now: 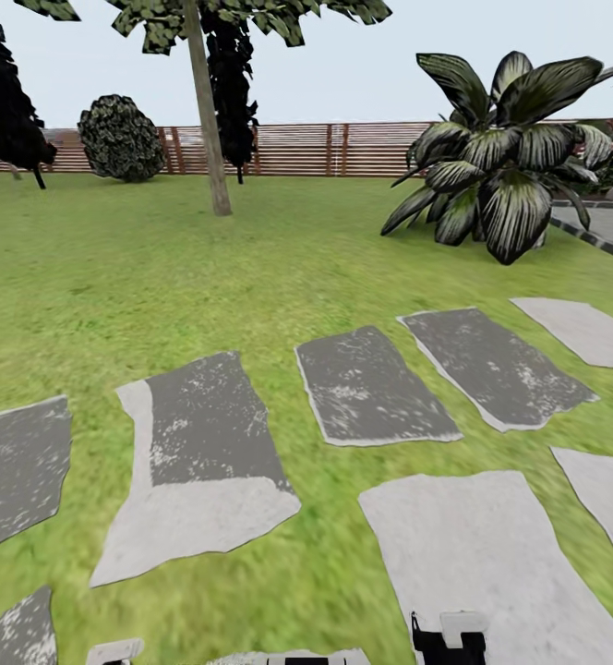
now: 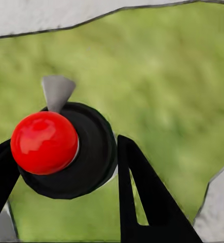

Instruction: Pick up the pesticide atomizer in the garden and spray insectifuge to fully cover both potted plants in the garden.

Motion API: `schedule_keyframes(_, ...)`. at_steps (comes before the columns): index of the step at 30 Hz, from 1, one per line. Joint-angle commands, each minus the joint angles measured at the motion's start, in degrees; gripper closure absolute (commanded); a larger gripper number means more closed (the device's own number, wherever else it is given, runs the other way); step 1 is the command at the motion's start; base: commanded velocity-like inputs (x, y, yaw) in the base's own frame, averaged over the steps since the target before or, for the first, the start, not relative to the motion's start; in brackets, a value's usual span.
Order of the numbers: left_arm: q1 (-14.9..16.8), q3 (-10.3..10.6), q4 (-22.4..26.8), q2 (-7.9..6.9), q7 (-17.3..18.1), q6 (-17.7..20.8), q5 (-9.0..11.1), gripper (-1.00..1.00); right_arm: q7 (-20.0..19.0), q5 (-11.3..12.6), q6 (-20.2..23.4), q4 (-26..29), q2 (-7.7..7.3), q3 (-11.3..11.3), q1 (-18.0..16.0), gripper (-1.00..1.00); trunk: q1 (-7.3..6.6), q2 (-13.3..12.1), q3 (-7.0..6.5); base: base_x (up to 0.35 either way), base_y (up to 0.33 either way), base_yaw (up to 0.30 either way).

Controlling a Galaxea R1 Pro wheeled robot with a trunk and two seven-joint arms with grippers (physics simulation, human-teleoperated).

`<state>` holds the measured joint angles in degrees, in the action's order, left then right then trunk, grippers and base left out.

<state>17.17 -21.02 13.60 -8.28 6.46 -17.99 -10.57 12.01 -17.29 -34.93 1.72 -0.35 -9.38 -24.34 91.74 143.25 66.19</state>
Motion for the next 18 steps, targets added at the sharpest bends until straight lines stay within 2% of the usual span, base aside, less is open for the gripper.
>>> schedule_keyframes(1, 0.06, -0.51, -0.06, 0.02, 0.31, -0.2, -0.51, 1.0, 0.29, -0.63, -0.14, -0.05, 0.0, -0.32, -0.01, -1.0, -0.01, 0.02, 0.04, 0.0, 0.0, 0.282)
schedule_keyframes(18, 0.06, -0.51, -0.24, 0.04, 0.31, -0.2, -0.64, 1.0, 0.29, -0.64, -0.14, -0.05, -0.09, -0.3, -0.01, -1.0, -0.01, 0.02, 0.04, 0.0, 0.0, 0.282)
